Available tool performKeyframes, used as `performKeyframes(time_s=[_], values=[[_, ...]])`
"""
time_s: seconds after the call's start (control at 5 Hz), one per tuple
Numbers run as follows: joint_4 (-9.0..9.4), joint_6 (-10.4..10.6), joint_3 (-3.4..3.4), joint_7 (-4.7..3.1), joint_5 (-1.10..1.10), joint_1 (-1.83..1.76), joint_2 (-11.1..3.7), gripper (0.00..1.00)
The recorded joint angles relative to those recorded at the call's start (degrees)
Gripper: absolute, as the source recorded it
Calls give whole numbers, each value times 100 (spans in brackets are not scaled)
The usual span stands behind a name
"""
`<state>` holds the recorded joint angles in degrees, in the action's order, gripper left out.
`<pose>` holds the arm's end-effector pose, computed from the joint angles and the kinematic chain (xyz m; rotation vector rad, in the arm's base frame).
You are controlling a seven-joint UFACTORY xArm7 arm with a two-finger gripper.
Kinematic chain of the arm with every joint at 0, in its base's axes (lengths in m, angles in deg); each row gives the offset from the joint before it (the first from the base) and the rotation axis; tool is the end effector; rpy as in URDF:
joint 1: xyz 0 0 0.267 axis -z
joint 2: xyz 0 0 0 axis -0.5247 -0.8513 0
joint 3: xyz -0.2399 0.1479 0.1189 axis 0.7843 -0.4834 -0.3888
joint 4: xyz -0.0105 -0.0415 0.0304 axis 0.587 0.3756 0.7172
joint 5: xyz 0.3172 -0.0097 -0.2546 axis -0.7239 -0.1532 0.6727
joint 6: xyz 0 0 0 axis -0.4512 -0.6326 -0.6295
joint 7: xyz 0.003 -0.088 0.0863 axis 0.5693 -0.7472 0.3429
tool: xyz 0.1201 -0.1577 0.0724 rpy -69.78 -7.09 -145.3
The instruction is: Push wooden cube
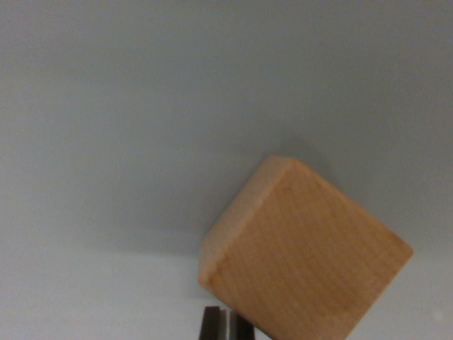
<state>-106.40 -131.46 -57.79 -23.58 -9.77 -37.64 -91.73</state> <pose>0.5381 0.1076 -0.0396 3.0800 0.0265 -0.0919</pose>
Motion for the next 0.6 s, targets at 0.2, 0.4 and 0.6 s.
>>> performKeyframes(time_s=[0.2, 0.4, 0.6], values=[[-87, -28, 8, -9, 7, 2, -59, 100], [-87, -28, 8, -9, 7, 2, -59, 100], [-115, -37, 10, -11, 9, 3, -78, 100]])
